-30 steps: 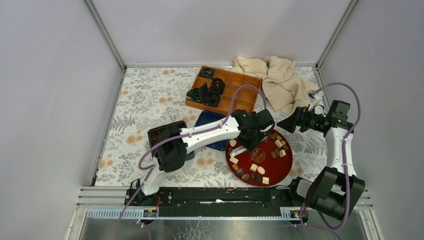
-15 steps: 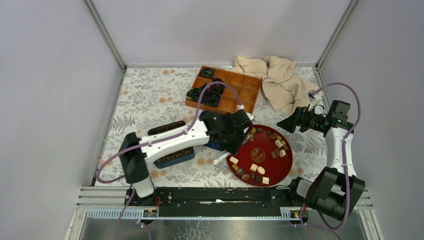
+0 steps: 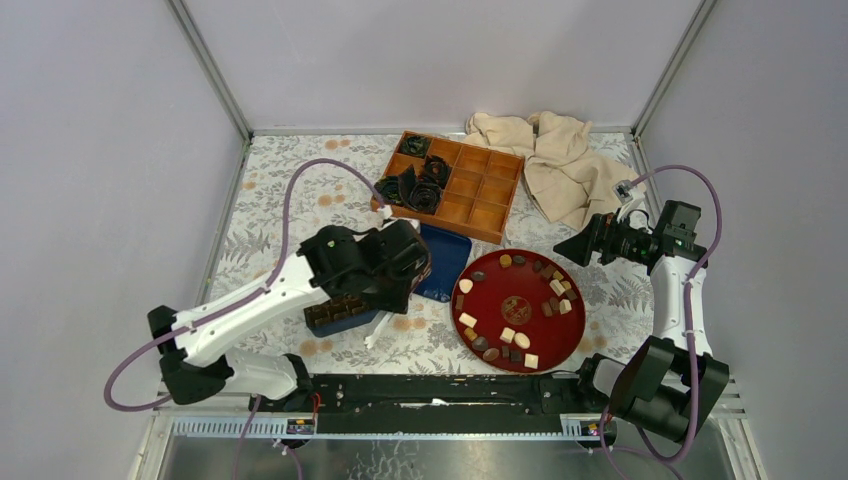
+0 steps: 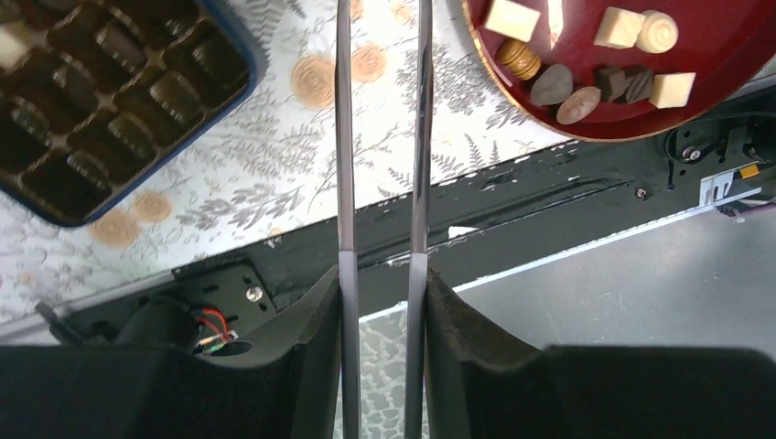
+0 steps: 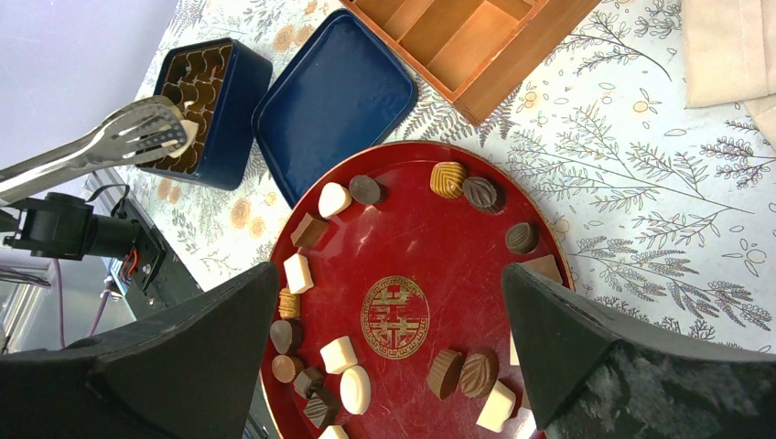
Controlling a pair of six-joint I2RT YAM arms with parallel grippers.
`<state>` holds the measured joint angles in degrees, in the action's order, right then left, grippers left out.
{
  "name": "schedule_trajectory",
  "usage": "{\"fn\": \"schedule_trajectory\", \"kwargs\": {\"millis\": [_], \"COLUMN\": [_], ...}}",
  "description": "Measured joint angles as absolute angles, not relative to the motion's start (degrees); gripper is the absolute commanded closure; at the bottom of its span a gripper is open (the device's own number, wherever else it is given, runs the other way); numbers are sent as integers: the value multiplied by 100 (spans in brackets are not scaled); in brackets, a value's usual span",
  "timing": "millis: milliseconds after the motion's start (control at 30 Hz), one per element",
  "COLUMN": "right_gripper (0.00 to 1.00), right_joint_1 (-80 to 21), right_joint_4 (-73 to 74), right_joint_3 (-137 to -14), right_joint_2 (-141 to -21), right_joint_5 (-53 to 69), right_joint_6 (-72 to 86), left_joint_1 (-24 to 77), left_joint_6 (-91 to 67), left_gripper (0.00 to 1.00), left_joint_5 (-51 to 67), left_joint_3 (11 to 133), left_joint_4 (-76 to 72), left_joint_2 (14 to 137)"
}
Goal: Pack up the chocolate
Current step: Pick up the fake chocolate from the plate, then place the fake chocolate in the packing box.
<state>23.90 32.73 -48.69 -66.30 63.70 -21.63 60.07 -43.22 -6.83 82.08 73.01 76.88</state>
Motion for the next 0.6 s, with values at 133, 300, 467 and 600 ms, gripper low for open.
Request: {"fn": "schedule_trajectory", "kwargs": {"millis": [133, 300, 467, 600], "right_gripper": [0, 0, 0, 0], "right_joint_1": [2390, 2388, 2388, 2390], "right_joint_4": [3273, 3273, 3273, 3273], "right_joint_3": [-4869, -4869, -4869, -4869], "right_joint_2": [-6630, -6630, -6630, -6630], "right_joint_5": [6370, 6394, 6403, 6407], "right_joint_6": [-2163, -2163, -2161, -2161], "left_joint_1": [5988, 5953, 5859, 5690], "left_joint_6": [-4672, -4998, -5264, -5450], "left_gripper": [100, 100, 100, 100], "left_joint_5": [-751, -775, -786, -801], "left_joint_3": [8160, 8058, 7854, 7601], "left_joint_4": [7752, 8112, 8219, 8254], "left_joint_2": [7384, 7116, 6785, 6504]}}
